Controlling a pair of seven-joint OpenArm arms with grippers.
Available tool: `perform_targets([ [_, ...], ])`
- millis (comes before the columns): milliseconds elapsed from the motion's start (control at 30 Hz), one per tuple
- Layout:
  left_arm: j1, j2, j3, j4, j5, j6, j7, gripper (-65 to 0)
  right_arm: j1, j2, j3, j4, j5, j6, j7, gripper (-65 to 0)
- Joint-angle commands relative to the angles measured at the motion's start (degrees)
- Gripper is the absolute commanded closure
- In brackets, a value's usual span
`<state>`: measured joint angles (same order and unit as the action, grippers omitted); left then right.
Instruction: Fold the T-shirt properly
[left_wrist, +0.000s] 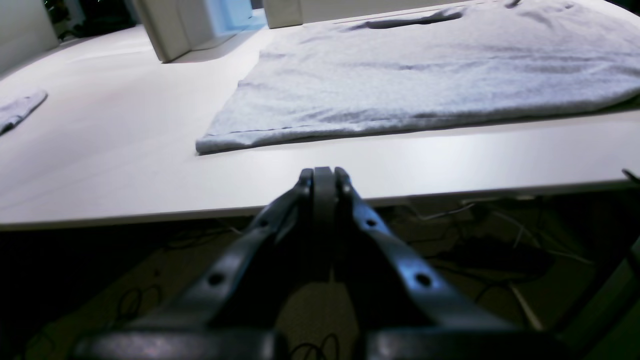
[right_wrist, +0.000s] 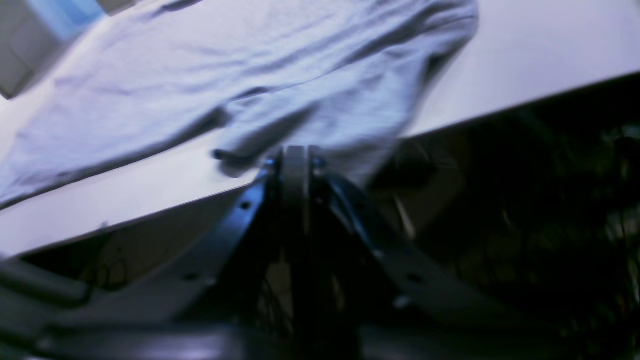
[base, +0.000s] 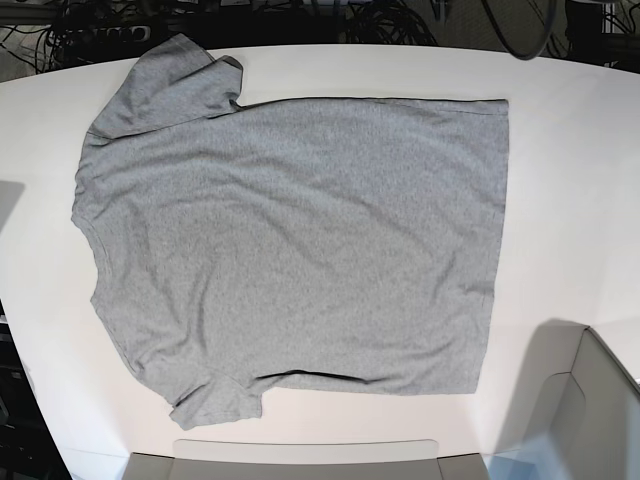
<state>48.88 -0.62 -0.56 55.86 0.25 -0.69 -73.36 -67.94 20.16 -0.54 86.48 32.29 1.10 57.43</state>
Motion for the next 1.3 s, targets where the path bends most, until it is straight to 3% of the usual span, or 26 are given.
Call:
perform_targets([
  [0,1.4,0.2,0.0,0.4,0.1,0.5,-3.5,-0.4,-1.8,1.8,0.3,2.8,2.4,-0.6,-0.2,-11.7],
  [133,1.4,0.2,0.1,0.4,0.1,0.5,-3.5,-0.4,-2.2,8.3,0.6,5.9,13.7,-0.6,-5.4,-23.7],
  [233,1.4,0.2,0.1,0.4,0.1,0.5,-3.5,-0.4,-1.4,12.7,0.1,6.1,20.3,-0.6,-6.0,-25.2],
  [333,1.4,0.2,0.1,0.4,0.1,0.5,-3.5,-0.4,0.9,14.4,0.1,5.2,25.1,-0.6,-6.2,-25.2],
  [633,1.2,0.2,0.0,0.4,0.1,0.5,-3.5,-0.4,10.8,14.3,0.7,4.3,27.9,-0.6,-21.2,-25.2],
  [900,1.1,0.1,-0.1,0.4,0.1,0.5,-3.4,-0.4,18.3,11.6,0.7,-0.3,27.9,-0.6,-28.7,-25.2],
  [1067,1.1,0.1,-0.2,0.5,-0.2,0.8,-3.4,-3.7,19.5,10.0,0.5,-3.4,28.0,-0.6,-30.0,-25.2],
  [1267,3.0,0.1,-0.3,8.9,-0.3,0.8,-3.4,-6.4,19.5,10.0,0.1,-3.2,27.9,-0.6,-30.0,-25.2],
])
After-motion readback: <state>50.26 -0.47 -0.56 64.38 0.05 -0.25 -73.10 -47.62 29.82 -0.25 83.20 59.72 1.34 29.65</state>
